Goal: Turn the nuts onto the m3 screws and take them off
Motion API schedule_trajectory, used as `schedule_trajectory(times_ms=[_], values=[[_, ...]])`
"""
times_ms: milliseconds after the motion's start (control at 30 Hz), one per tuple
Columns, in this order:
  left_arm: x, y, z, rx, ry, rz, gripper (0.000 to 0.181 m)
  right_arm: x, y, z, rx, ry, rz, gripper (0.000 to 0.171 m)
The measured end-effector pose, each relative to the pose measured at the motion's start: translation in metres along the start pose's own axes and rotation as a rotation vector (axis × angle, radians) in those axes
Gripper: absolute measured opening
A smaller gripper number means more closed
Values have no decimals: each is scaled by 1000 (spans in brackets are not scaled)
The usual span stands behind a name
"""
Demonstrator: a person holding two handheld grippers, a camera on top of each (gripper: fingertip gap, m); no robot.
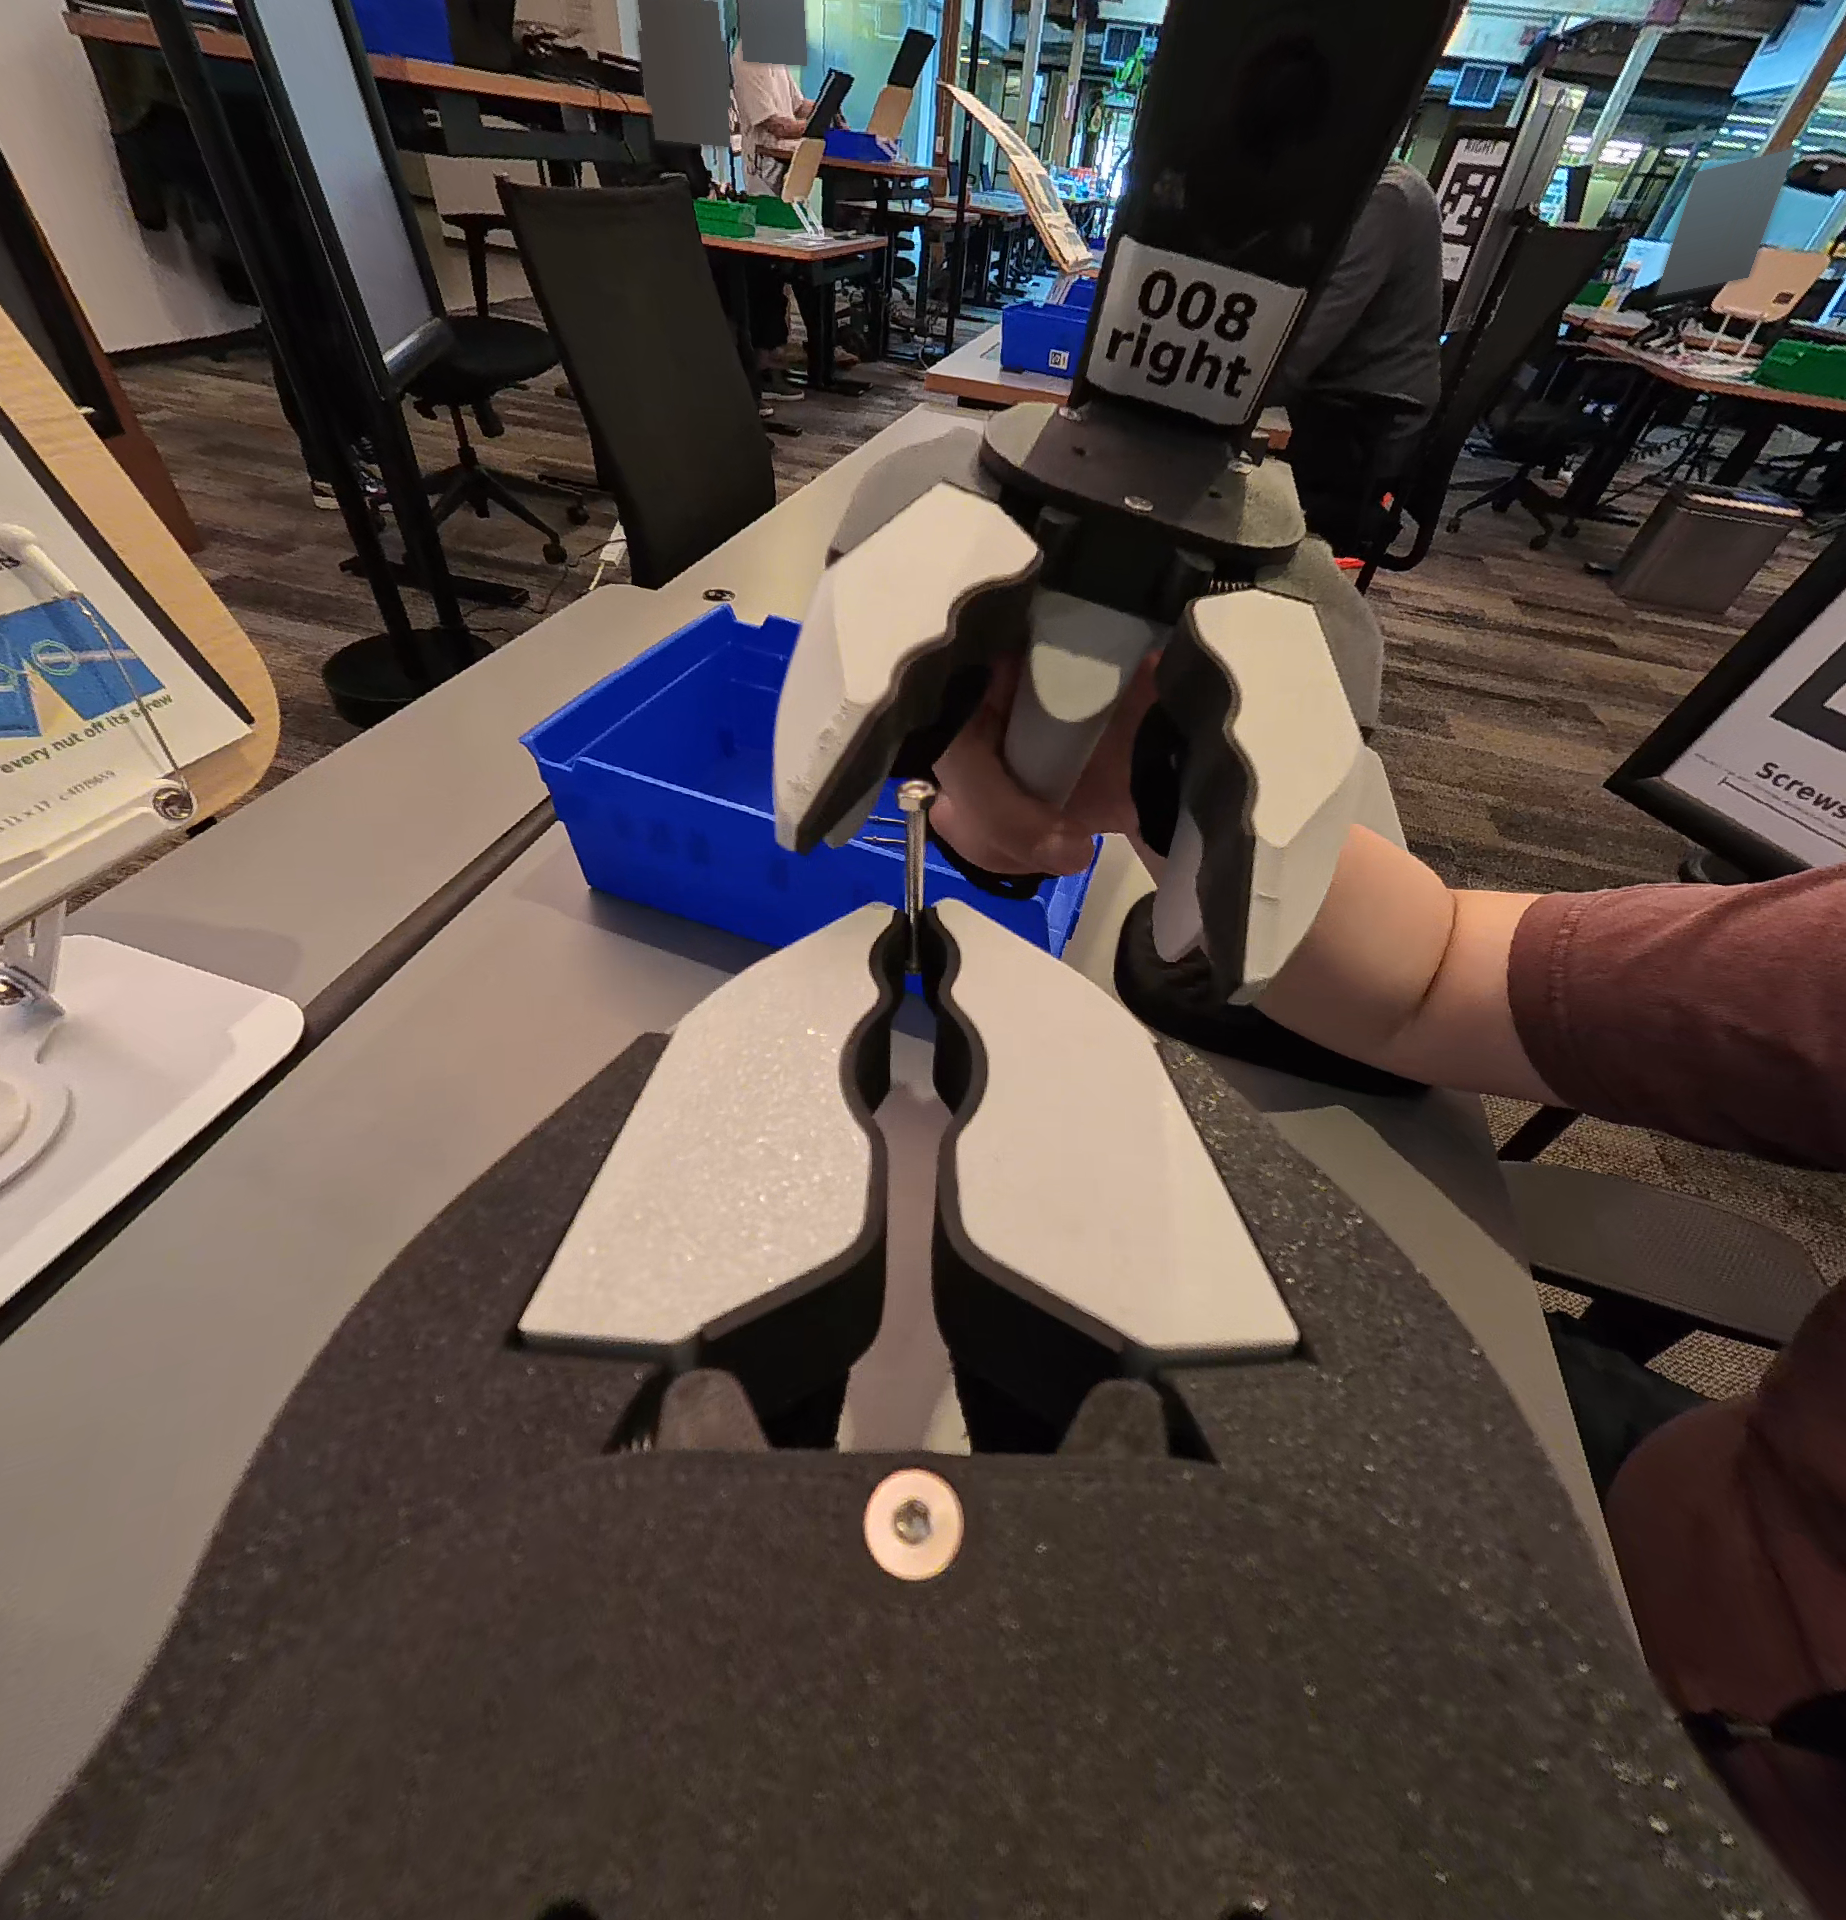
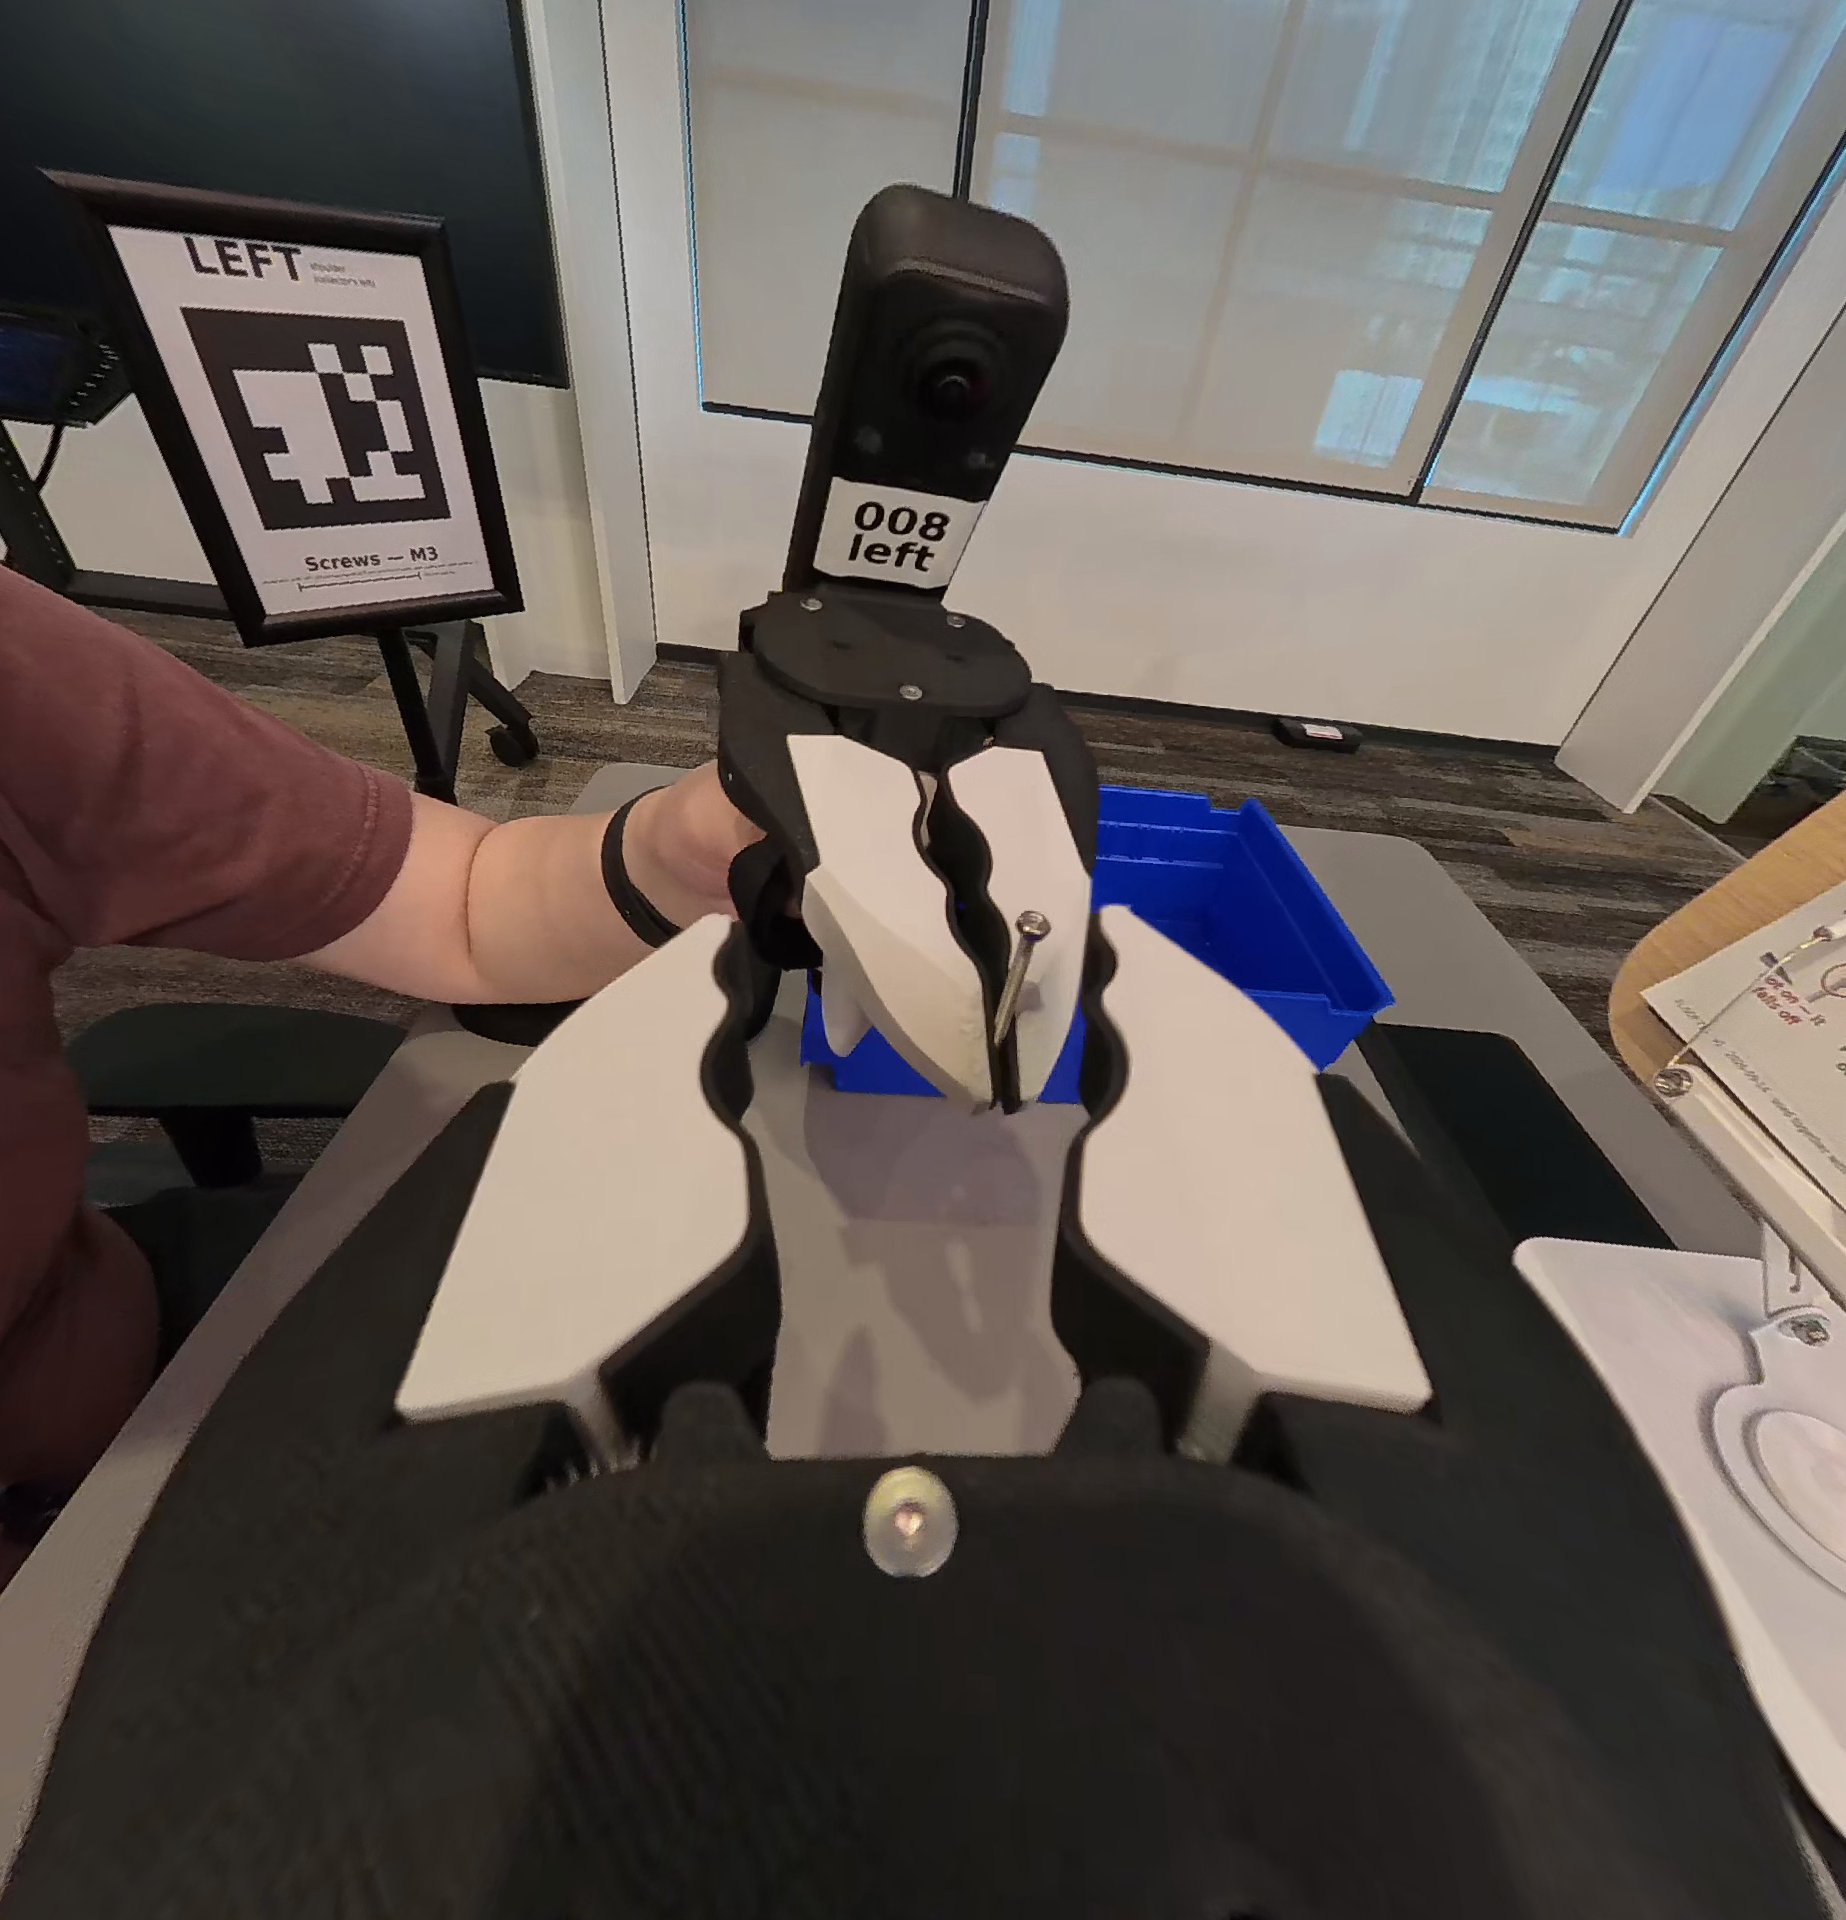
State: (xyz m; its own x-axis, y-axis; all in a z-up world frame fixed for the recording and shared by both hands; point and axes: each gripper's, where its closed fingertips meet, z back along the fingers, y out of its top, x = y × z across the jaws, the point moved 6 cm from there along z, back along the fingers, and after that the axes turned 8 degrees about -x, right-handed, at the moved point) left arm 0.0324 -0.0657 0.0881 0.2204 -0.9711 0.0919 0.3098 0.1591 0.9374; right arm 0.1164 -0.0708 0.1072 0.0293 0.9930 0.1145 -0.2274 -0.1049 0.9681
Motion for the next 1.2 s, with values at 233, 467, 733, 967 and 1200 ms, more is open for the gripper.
schedule_trajectory(times_ms=[233,467,733,967,1200], values=[[1,0,-1,-9,3,-8,2,-2,4,3,5,-25,34,57],[1,-1,-3,-17,31,-22,2,20,4,16,114,-47,-199,33],[1,-4,-6,-48,64,-48,2,30,-3,15,87,-101,-326,33],[2,-4,-6,-50,57,-46,2,29,-6,11,42,-99,-293,33],[3,-3,-6,-45,43,-41,2,29,-5,13,65,-81,-300,33]])
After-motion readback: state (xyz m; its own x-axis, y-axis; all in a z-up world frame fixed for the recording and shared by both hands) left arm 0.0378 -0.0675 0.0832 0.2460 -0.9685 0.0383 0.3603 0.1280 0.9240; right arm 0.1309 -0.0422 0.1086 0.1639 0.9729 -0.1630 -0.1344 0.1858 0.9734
